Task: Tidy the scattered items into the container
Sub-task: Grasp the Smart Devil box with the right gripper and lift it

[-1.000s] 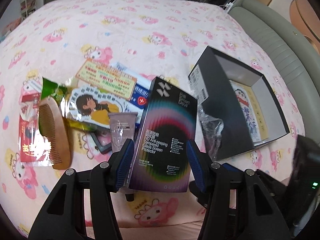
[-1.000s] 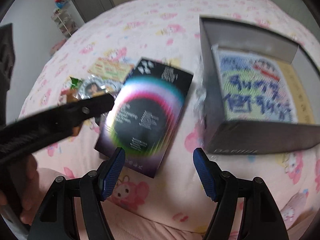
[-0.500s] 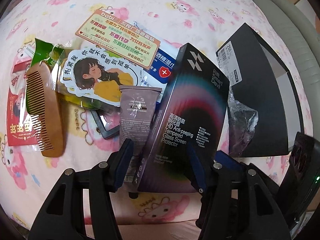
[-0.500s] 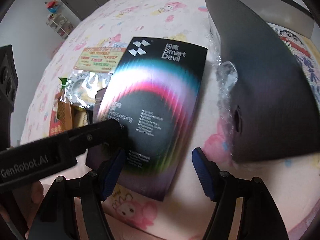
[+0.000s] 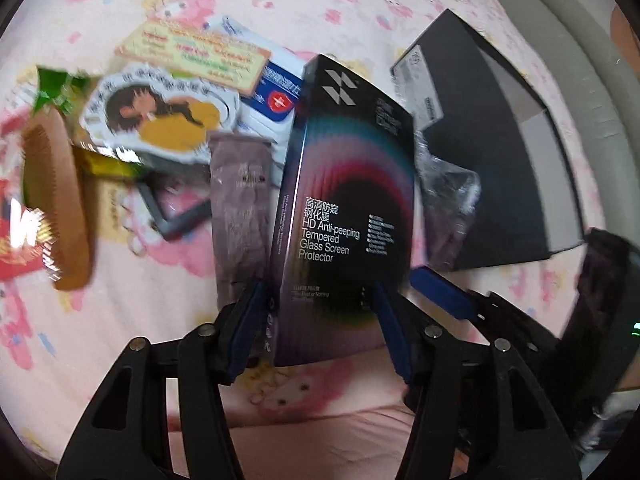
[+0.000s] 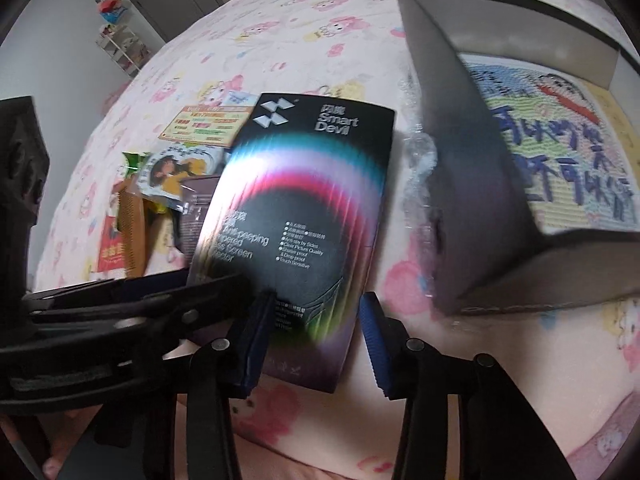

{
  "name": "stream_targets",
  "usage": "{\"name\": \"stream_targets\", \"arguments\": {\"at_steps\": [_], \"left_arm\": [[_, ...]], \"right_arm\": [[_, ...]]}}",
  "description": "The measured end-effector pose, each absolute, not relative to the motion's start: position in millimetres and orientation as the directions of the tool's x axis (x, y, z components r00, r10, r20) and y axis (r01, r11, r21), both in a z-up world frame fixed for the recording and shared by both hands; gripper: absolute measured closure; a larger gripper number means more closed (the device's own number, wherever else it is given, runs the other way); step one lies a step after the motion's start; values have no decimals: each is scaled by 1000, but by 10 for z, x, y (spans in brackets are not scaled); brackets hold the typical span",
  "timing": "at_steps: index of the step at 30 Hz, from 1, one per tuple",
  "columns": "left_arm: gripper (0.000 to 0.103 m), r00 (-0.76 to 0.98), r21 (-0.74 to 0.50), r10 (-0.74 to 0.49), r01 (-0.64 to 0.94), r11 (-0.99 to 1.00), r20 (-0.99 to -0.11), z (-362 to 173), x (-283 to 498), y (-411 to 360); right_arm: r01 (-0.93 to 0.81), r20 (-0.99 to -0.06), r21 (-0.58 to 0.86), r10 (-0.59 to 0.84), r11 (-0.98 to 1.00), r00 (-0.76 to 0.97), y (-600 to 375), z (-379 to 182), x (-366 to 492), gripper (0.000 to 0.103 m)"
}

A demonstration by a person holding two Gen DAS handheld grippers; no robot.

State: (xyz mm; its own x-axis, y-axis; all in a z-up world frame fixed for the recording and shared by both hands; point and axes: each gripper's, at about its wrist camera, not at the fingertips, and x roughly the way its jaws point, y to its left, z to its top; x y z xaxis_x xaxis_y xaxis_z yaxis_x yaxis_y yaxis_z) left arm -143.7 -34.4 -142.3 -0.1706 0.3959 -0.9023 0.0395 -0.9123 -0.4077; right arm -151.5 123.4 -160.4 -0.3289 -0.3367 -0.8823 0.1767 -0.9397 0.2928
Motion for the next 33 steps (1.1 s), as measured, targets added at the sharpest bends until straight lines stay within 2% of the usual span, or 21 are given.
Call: {"name": "stream_targets", "arguments": {"at_steps": [3, 5, 13, 16, 19, 22, 25, 27, 33], "left_arm": [[51, -158, -424, 406, 104, -900, -900, -1499, -1465, -436], [61, -145, -398, 381, 124, -909, -913, -1557, -1512, -438], [61, -88, -406, 399, 86, -910, -913, -1551, -1410, -313], [56, -30, -419, 418, 56, -906, -908, -1541, -1278, -202], [56, -17, -403, 403, 13, -915, -915, -1512, -1162, -57], [56, -75, -335, 332, 30, -942, -940, -1462, -1197, -26], [54, -66, -369, 365, 73, -926, -929, -1515, -1262, -42], [46, -32, -386, 385, 83, -919, -922, -1583, -1277, 3], [47, -33, -363, 361, 60, -930, -932, -1523, -1253, 103]], "right_arm": [[166, -882, 311, -349, -936, -316, 1320, -1634, -1536, 62], [164, -879, 321, -358, -933, -316, 1334, -1672, -1574, 61], [189, -869, 363, -404, -912, -284, 1387, -1692, -1551, 61], [243, -894, 324, -380, -914, -238, 1395, -1645, -1438, 61], [303, -915, 287, -353, -909, -194, 1432, -1615, -1368, 61], [320, -921, 253, -328, -913, -209, 1502, -1591, -1360, 61], [284, -889, 307, -380, -908, -254, 1584, -1624, -1387, 61], [252, -868, 368, -428, -895, -251, 1594, -1710, -1383, 61], [272, -850, 389, -457, -880, -262, 1608, -1793, -1378, 64]]}}
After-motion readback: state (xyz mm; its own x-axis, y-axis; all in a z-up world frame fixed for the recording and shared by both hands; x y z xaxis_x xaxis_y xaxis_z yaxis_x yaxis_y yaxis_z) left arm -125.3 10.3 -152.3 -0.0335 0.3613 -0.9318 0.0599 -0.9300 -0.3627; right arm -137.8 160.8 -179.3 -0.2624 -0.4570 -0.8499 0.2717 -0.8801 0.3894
